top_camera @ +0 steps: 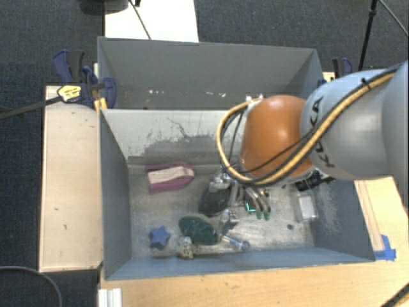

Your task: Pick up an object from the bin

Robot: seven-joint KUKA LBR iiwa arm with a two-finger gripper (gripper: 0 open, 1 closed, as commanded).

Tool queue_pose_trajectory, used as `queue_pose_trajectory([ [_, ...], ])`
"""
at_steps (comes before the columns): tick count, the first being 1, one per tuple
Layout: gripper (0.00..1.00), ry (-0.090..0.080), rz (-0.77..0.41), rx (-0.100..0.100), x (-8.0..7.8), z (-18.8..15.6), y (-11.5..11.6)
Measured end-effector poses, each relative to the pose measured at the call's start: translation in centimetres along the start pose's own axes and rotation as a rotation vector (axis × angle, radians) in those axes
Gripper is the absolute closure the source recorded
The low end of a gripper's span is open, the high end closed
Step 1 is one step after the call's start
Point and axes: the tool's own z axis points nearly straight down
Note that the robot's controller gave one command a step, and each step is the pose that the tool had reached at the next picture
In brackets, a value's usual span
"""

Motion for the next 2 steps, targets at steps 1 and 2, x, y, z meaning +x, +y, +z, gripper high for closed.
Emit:
queue_pose_trajectory([
  [1, 0.0, -0.007, 0.078, -0.004, -0.26, 4.1, -0.1],
  [2, 0.0, -0.011, 0.028, -0.008, -0.05, 4.52, -0.11],
])
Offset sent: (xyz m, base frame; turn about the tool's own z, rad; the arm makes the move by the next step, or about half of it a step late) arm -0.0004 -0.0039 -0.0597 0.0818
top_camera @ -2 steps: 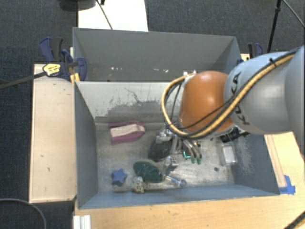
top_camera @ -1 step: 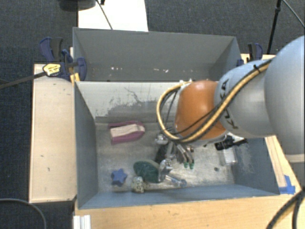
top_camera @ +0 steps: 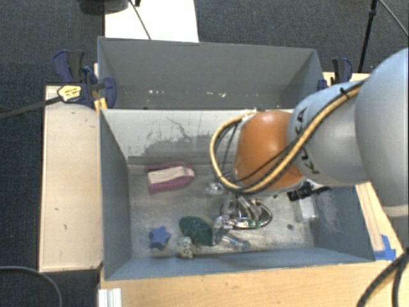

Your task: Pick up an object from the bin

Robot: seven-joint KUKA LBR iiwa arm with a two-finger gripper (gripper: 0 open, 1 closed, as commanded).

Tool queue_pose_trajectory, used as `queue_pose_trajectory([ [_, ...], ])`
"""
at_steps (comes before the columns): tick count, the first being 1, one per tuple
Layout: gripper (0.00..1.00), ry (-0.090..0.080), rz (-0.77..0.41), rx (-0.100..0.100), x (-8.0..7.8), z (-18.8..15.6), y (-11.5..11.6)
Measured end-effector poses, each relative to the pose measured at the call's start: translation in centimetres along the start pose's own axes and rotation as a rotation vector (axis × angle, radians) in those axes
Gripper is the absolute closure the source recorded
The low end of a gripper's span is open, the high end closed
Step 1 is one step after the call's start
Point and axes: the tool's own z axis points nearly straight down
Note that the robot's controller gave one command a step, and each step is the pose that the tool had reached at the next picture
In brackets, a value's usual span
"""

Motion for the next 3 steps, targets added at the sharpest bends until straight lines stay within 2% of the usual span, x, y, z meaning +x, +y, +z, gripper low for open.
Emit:
queue_pose_trajectory([
  [1, 0.0, 0.0, 0.09, 0.007, 1.9, 2.1, 3.4],
  [2, 1.0, -0.006, 0.094, 0.006, 1.7, 2.0, 3.3],
  [3, 1.0, -0.005, -0.102, 0.007, 0.2, -15.2, 3.4],
])
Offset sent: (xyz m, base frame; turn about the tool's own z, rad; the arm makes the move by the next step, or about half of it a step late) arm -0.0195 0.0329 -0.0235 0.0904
